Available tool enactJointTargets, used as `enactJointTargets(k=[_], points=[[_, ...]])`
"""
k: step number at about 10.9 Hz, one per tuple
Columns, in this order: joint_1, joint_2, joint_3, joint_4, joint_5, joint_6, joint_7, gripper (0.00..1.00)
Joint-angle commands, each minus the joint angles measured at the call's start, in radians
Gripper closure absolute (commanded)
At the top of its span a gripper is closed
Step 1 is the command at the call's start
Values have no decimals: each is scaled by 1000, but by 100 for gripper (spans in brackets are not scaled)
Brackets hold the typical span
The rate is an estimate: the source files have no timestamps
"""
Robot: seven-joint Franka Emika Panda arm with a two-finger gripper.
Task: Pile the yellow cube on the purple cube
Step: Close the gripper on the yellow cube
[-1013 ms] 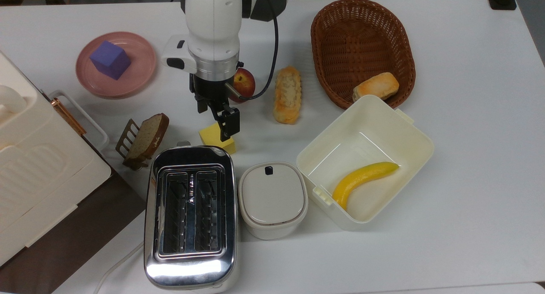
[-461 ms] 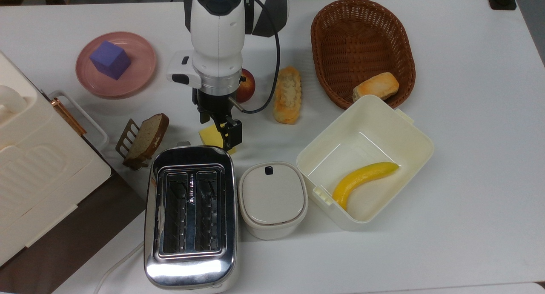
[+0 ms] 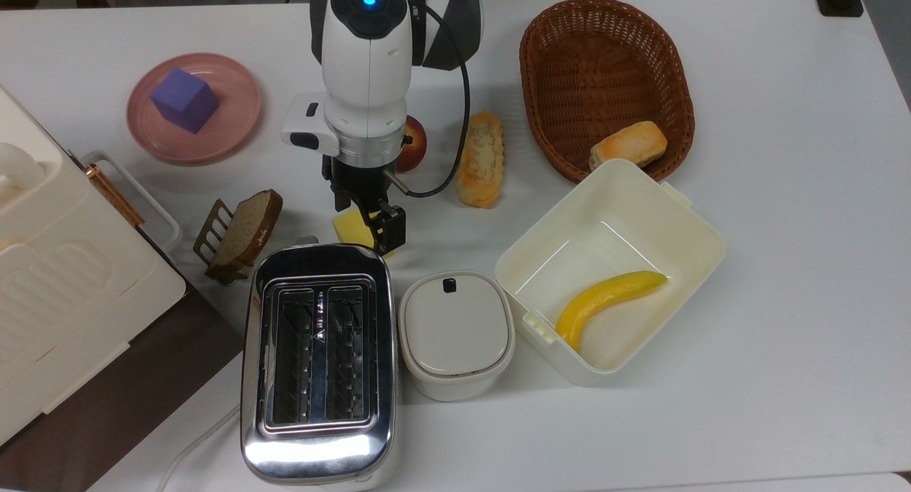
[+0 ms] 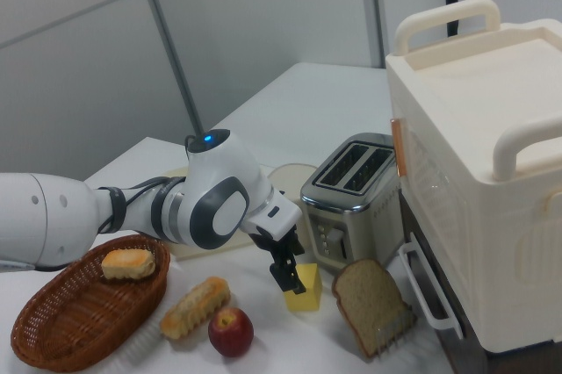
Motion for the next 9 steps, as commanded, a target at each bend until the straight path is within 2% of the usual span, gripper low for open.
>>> enactJointTargets(k=[1,6,7,8,9], points=[[9,11,-1,2,-38,17,32,0],[10,22,-1,-7,-46,14,31,0],[15,23,-1,-12,-54,14,31,4],[15,25,-1,-15,-61,14,32,62],[15,25,-1,-13,-63,15,32,86]])
